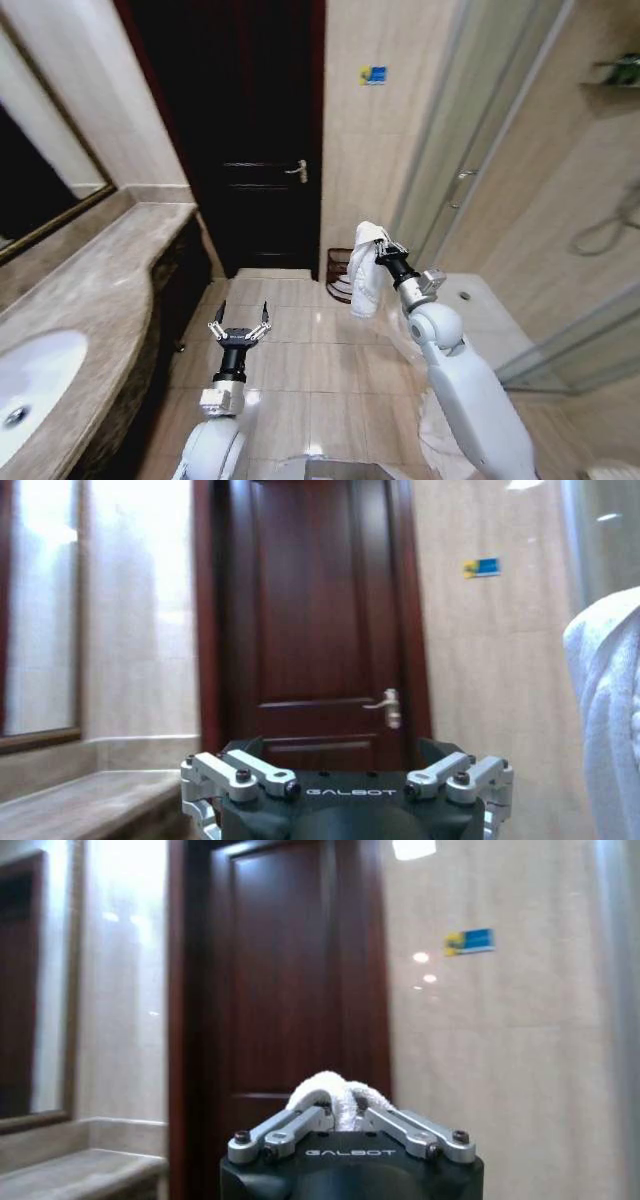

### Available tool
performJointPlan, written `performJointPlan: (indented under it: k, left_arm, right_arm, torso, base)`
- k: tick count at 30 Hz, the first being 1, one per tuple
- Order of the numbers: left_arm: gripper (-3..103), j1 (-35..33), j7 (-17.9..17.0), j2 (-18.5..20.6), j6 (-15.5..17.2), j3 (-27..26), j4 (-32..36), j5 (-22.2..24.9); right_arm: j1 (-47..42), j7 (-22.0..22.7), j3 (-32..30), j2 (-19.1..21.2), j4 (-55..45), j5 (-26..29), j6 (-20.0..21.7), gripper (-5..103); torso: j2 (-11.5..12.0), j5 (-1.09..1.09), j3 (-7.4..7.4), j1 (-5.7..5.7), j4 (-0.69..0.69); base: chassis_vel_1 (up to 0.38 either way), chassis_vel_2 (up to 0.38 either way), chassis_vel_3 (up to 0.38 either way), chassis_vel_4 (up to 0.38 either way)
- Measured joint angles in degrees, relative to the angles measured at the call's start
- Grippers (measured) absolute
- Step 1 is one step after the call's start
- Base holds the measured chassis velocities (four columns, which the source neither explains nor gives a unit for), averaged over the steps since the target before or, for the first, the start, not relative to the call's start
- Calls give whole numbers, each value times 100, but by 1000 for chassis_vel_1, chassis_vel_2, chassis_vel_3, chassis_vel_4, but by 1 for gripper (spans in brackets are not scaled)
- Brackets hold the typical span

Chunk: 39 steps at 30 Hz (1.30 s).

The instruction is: Discard the used towel into the hamper.

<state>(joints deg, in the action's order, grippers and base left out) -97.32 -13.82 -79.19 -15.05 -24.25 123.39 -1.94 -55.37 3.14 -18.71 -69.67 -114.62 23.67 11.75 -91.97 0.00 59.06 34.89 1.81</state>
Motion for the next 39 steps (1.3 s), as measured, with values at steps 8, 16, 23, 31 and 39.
performJointPlan:
  k: [8,16,23,31,39]
  left_arm:
    - [100,100,-111,24,-137,-3,-131,-2]
    - [100,127,-116,2,-203,-17,-154,37]
    - [100,193,-123,13,-198,-60,-137,138]
    - [100,283,-119,-25,-141,-28,-165,191]
    - [100,317,-115,-19,-107,-79,-142,270]
  right_arm:
    - [158,134,-84,126,-102,56,130,4]
    - [1358,589,-110,400,178,613,506,4]
    - [2136,719,11,594,497,897,680,4]
    - [3132,861,166,753,1321,1152,756,4]
    - [3425,768,-94,1118,1455,1231,745,4]
  torso:
    - [0,0,0,0,-1]
    - [0,0,0,0,-1]
    - [0,0,0,0,0]
    - [0,0,1,1,1]
    - [0,4,1,1,-2]
  base:
    - [84,84,84,89]
    - [0,0,0,0]
    - [0,0,0,0]
    - [-35,39,47,-32]
    - [-71,86,83,-75]
